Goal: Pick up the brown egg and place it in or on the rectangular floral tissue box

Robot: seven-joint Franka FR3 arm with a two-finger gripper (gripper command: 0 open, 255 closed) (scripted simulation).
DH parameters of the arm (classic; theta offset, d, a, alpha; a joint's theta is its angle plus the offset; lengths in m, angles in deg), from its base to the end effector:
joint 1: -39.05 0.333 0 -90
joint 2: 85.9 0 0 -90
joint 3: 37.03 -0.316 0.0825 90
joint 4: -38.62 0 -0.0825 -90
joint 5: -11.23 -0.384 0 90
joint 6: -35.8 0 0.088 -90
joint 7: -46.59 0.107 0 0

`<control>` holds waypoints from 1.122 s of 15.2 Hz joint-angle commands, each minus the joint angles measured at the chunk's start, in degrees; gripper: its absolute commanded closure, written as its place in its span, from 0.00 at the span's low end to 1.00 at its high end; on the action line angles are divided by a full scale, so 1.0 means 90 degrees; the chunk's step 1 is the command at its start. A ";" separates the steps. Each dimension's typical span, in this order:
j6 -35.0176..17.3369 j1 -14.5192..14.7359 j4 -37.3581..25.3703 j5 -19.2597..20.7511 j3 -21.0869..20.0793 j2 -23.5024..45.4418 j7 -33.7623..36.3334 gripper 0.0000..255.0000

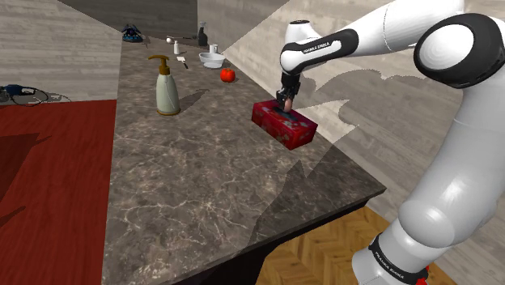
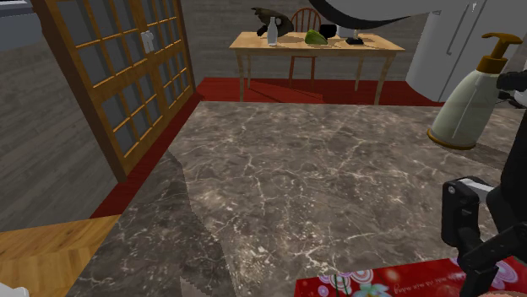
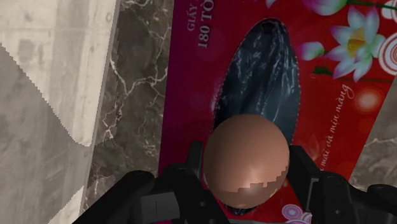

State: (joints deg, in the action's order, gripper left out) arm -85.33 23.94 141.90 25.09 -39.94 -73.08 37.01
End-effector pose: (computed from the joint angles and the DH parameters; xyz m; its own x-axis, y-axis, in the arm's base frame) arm 0.6123 -0.1456 0.4303 0.9965 0.0731 0.0408 0.0628 -0.9748 0.2140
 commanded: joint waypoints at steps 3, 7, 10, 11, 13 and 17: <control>-0.0016 0.0002 0.0010 0.0003 -0.0001 0.0003 0.0007 1.00; -0.0015 0.0002 0.0010 0.0003 -0.0001 0.0003 0.0007 0.00; -0.0016 0.0002 0.0010 0.0003 -0.0001 0.0003 0.0007 0.00; -0.0016 0.0002 0.0010 0.0003 -0.0001 0.0003 0.0007 0.00; 0.0167 0.0020 -0.0085 -0.0020 -0.0017 -0.0082 -0.0008 0.00; 0.0689 0.0070 -0.0402 -0.0077 -0.0062 -0.0282 -0.0046 0.00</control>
State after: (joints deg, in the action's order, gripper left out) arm -80.15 24.54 138.84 24.53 -40.45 -75.21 36.77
